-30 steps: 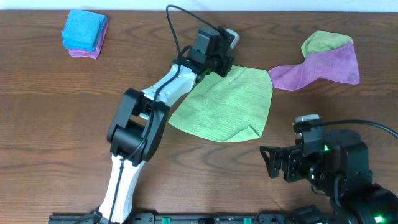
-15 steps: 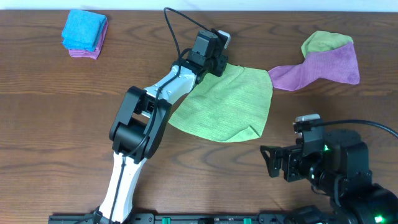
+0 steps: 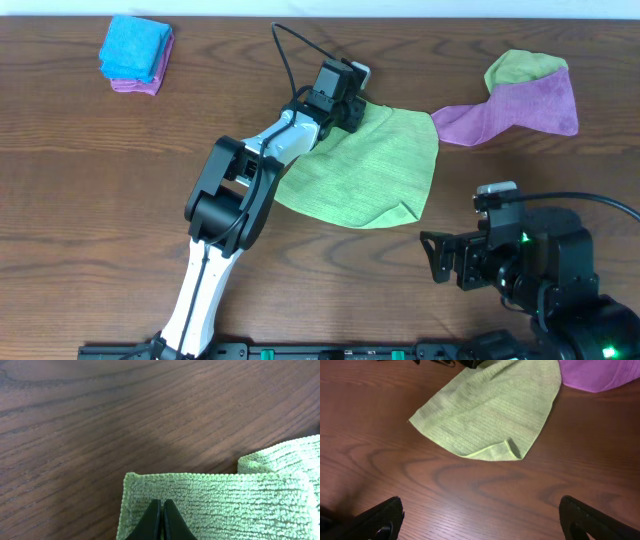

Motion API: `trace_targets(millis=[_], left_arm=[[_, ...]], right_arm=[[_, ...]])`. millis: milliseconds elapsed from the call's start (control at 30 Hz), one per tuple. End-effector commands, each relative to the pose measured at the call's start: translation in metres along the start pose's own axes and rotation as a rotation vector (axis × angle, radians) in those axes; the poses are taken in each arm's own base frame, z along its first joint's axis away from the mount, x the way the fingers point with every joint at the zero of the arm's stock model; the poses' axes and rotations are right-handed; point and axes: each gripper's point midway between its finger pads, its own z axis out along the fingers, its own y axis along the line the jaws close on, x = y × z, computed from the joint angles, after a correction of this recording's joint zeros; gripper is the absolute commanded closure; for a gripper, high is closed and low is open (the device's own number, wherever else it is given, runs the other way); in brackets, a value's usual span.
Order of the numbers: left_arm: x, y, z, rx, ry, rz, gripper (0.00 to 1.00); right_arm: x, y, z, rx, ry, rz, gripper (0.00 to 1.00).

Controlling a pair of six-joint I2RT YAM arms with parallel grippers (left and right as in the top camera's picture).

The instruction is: Fold the cloth

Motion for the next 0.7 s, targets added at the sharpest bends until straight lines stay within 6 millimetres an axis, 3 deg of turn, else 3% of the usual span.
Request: trace_targets(millis=[0, 133, 333, 500, 667], left_arm=[[0.022, 0.006, 0.012, -0.031, 0.056, -0.012, 0.94], [0.047, 0.031, 0.007, -0.167, 0.156, 0.0, 0.94], [0.086, 0.109, -0.03, -0.546, 0.343, 0.051, 0.94], [0.119, 0.154, -0.06, -0.627, 0.483, -0.042, 0.94], [0.139, 0.191, -0.083, -0.675, 0.545, -0.159, 0.94]], right_arm=[[-0.001, 0.0, -0.001, 0.006, -0.005, 0.002, 0.01], [-0.001, -0.004, -0.001, 0.028, -0.01, 0.002, 0.01], [-0.002, -0.01, 0.004, 0.064, 0.007, -0.004, 0.01], [-0.004, -0.012, 0.016, 0.074, 0.044, -0.014, 0.01], [-0.016, -0.013, 0.029, 0.078, 0.037, -0.031, 0.01]])
